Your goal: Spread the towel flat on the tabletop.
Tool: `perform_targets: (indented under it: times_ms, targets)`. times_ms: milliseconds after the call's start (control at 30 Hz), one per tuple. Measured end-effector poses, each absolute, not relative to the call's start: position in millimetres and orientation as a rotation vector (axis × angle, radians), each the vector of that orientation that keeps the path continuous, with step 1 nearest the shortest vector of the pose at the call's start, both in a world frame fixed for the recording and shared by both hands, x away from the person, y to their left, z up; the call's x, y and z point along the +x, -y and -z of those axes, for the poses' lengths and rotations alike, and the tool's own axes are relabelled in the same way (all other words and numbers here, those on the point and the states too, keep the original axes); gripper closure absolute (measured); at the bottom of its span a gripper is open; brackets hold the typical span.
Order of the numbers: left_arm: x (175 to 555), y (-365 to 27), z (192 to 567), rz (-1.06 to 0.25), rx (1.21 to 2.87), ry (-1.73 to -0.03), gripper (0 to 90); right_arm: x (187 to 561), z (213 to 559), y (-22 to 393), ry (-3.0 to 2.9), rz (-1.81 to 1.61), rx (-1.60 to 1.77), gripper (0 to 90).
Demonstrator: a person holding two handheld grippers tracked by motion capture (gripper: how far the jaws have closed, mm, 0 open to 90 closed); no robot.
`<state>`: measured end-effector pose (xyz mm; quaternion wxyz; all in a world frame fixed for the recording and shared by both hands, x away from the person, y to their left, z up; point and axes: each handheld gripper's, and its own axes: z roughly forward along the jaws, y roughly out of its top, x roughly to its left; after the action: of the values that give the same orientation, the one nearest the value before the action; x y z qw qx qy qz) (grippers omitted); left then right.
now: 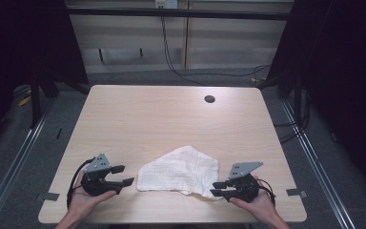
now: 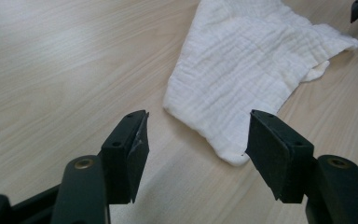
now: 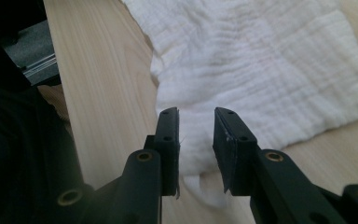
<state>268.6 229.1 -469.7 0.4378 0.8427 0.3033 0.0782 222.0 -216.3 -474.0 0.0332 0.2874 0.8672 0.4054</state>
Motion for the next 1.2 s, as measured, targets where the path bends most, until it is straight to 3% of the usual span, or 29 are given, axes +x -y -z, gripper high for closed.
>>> perform_targets:
  times_ms: [300, 567, 733, 867, 1200]
  targets:
    - [267.8, -227.4, 469.5, -0.192, 2.103, -0.730, 37.8, 219.1, 488.9, 214.4, -2.670, -1.252, 0.853, 60.4]
    - [267.5, -227.6, 469.2, -0.174, 2.093, -0.727, 39.1, 213.1, 499.0, 205.1, -2.690, -1.171, 0.766, 56.4]
    - [268.9, -225.7, 469.6, -0.163, 2.088, -0.709, 43.0, 209.3, 499.1, 203.2, -2.654, -1.123, 0.719, 67.6]
    - [267.7, -222.5, 469.6, -0.184, 2.083, -0.699, 45.8, 216.1, 498.9, 208.6, -2.665, -1.147, 0.806, 84.7]
    - [273.7, -188.9, 477.3, -0.081, 2.239, -0.499, 66.2, 224.7, 500.4, 213.9, -2.698, -1.209, 0.873, 86.0]
